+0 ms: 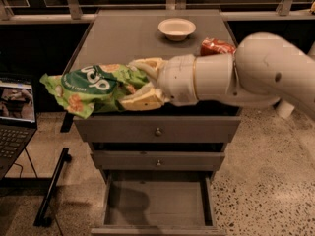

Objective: Place green rice chip bag into bottom drawer

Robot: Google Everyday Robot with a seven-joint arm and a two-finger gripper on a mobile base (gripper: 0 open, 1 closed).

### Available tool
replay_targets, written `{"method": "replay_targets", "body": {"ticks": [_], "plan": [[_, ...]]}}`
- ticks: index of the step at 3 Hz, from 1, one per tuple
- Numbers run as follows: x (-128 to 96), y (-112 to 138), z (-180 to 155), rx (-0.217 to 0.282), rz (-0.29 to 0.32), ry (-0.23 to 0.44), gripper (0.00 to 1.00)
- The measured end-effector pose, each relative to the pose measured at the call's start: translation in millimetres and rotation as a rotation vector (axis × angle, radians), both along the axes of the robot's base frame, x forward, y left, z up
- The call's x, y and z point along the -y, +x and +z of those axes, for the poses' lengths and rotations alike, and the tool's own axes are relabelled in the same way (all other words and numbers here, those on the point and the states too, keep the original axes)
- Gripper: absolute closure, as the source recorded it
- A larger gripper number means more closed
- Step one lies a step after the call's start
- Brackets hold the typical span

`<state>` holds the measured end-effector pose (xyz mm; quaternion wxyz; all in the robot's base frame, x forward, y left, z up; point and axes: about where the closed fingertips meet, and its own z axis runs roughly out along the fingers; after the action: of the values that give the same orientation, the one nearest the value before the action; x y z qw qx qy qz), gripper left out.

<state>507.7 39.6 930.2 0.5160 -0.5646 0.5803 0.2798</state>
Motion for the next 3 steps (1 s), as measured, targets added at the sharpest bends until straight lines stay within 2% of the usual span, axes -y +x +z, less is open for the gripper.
{"method": "replay_targets", "body": {"ticks": [1,2,3], "plan": [[-11.0,-27.6,-24.3,0.012,-0.089,0.109,1.00],[-8.3,-48.6,-72.0,-0.058,-0.215,0.208,1.00],[-2.3,-62.7,-98.6,-0.106,-0.298,0.218,1.00]]}}
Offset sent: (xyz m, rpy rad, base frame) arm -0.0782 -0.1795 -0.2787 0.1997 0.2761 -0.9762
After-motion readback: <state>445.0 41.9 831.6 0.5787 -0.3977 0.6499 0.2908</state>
